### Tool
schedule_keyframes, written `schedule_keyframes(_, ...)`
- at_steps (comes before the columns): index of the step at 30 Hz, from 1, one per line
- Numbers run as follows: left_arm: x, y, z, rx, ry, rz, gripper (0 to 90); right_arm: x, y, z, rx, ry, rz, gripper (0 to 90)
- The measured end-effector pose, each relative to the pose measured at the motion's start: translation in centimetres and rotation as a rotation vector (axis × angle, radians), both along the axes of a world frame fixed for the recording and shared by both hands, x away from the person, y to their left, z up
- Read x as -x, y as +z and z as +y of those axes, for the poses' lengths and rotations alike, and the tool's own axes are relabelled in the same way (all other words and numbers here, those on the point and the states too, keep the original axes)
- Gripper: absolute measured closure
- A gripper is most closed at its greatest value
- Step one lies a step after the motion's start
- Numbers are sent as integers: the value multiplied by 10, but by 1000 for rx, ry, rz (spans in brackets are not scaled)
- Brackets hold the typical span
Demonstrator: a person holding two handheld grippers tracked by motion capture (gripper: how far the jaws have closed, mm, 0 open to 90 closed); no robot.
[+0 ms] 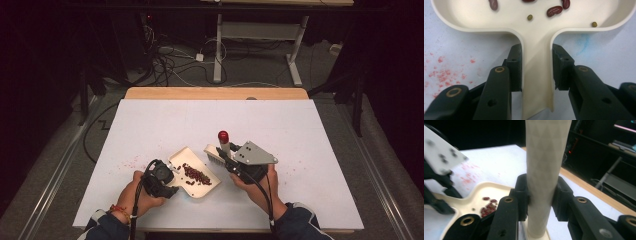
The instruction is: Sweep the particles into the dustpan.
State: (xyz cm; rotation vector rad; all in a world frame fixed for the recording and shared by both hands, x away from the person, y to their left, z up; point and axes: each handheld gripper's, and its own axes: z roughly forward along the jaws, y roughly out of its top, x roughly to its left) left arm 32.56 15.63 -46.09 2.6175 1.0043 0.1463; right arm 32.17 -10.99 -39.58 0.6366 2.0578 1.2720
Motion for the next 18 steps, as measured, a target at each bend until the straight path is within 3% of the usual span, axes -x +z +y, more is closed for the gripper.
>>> schedule_keyframes(3,0,0,1,4,-1,3,640,-4,-6,2,-4,15,19,700)
schedule_keyframes(5,-1,0,2,8,-4,7,640,-2,-6,6,-3,46,19,700)
schedule_keyframes(7,-1,0,3,9,-1,9,639,1,-7,9,-15,73,53,700)
schedule_keyframes(8,-1,0,3,4,-5,5,640,5,-6,10,-3,76,44,700)
schedule_keyframes(11,-1,1,5,2,0,9,640,10,0,10,-45,113,61,700)
schedule_keyframes(15,-1,1,8,3,5,14,639,13,8,6,-42,92,10,700)
schedule_keyframes(18,-1,0,9,5,6,16,639,10,10,1,-59,76,12,700)
